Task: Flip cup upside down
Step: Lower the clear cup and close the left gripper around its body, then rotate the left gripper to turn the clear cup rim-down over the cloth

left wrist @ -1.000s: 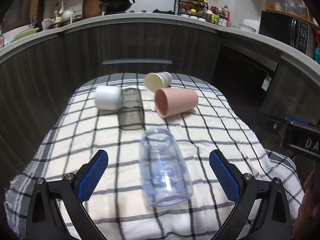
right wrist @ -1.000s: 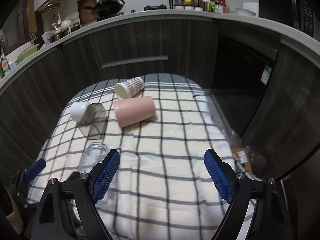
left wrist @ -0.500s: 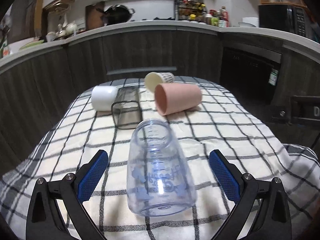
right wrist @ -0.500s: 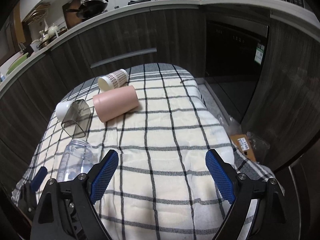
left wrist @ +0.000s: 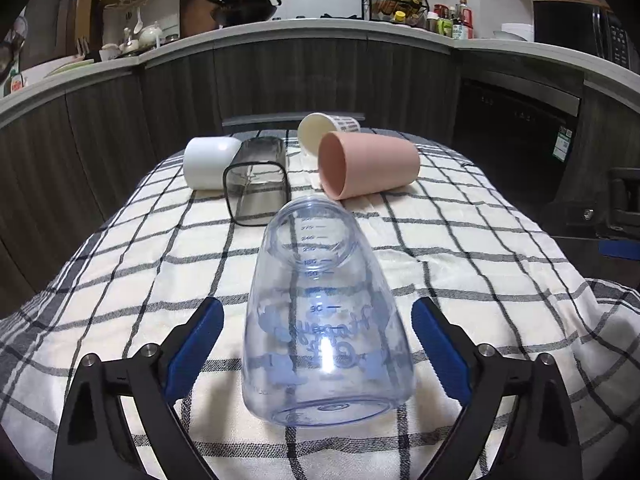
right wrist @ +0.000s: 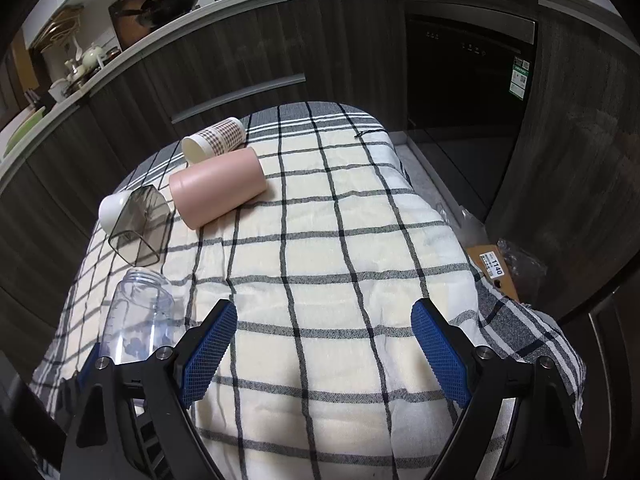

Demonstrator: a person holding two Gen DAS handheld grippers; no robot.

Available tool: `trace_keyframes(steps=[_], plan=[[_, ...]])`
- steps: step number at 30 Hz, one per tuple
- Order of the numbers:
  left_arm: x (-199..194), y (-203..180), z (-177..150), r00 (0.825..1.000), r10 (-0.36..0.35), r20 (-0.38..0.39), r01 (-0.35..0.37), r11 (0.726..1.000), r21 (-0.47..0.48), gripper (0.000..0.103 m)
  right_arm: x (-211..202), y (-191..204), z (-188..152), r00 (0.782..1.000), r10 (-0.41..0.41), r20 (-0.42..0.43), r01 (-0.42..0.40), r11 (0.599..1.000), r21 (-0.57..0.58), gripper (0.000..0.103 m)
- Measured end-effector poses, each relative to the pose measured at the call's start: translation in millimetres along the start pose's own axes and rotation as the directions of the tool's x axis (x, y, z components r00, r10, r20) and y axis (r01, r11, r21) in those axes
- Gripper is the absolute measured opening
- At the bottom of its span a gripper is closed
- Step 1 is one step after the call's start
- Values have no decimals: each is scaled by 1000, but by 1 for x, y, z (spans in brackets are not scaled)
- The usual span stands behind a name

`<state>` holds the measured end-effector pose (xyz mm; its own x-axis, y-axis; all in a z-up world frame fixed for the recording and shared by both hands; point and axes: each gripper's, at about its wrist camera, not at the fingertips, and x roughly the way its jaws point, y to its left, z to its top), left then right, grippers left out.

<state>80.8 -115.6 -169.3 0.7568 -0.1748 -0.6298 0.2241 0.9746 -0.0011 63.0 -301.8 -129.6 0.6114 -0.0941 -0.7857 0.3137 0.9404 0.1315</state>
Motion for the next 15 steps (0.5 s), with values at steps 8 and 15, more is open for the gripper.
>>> trace_keyframes(steps=[8, 15], plan=[[3, -1, 0, 1000, -13, -14, 13, 1000, 1, 73, 5, 0, -2, 1000, -1, -23, 1, 1000, 5, 89], [-5, -1, 7, 1000, 6, 9, -6, 1000, 13, 73, 0, 2, -1, 1000, 1, -8, -1, 1000, 0, 89]])
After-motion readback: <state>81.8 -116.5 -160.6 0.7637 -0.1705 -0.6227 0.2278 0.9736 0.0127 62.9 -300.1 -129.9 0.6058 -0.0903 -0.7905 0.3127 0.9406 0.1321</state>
